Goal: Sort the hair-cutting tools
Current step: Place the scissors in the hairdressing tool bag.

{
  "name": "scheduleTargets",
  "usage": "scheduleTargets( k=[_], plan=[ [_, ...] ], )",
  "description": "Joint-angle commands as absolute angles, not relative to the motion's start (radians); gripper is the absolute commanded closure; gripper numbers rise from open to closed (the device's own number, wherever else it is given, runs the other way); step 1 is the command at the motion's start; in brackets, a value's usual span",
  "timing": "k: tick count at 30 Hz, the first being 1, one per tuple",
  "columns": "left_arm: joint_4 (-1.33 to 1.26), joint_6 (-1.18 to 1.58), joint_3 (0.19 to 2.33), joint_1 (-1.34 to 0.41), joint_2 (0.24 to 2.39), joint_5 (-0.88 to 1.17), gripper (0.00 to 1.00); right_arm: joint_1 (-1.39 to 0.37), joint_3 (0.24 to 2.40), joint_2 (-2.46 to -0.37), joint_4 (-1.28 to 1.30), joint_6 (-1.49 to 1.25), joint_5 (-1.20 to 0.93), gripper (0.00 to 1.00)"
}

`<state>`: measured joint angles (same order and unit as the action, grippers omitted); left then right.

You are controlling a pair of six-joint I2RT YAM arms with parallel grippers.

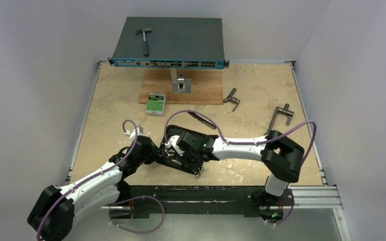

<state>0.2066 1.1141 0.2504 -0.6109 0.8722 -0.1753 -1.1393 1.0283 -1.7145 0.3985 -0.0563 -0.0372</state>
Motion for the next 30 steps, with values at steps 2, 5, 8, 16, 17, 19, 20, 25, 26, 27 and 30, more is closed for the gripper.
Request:
scheduleTargets(
  k=[2, 5, 8, 16, 17, 19, 20, 25, 26, 27, 30],
  plan=[
    [0.255, 1.102, 0.233, -0.616, 0.896, -0.137, 0.69, -1.138, 1.052, -1.633, 0.429, -0.053, 0.0, 0.7],
    [0.256, 1.101, 0.236, -0.616, 0.897, -0.138, 0.69, -1.138, 1.036, -1.608, 0.433, -0.064, 0.027, 0.68],
    [0.257, 1.1, 0.236, -0.615, 0.898, -0.138, 0.69, -1.138, 1.008, -1.579, 0.44, -0.076, 0.046, 0.68],
    [0.253, 1.1, 0.241, -0.615, 0.905, -0.135, 0.69, -1.157, 0.999, -1.581, 0.448, -0.083, 0.046, 0.68],
    [0.254, 1.1, 0.242, -0.615, 0.904, -0.135, 0.69, -1.159, 1.003, -1.59, 0.451, -0.085, 0.049, 0.68],
    [0.258, 1.1, 0.241, -0.616, 0.901, -0.136, 0.69, -1.161, 1.011, -1.61, 0.463, -0.097, 0.057, 0.68],
    [0.261, 1.1, 0.24, -0.616, 0.899, -0.139, 0.69, -1.161, 1.015, -1.618, 0.467, -0.101, 0.057, 0.69],
    [0.262, 1.097, 0.24, -0.615, 0.894, -0.143, 0.69, -1.172, 1.027, -1.649, 0.479, -0.108, 0.071, 0.71],
    [0.262, 1.097, 0.239, -0.616, 0.895, -0.142, 0.69, -1.174, 1.031, -1.658, 0.482, -0.109, 0.078, 0.71],
    [0.262, 1.096, 0.239, -0.615, 0.895, -0.14, 0.69, -1.174, 1.034, -1.667, 0.486, -0.109, 0.084, 0.71],
    [0.261, 1.097, 0.237, -0.616, 0.894, -0.14, 0.69, -1.175, 1.044, -1.689, 0.493, -0.112, 0.113, 0.73]
  ],
)
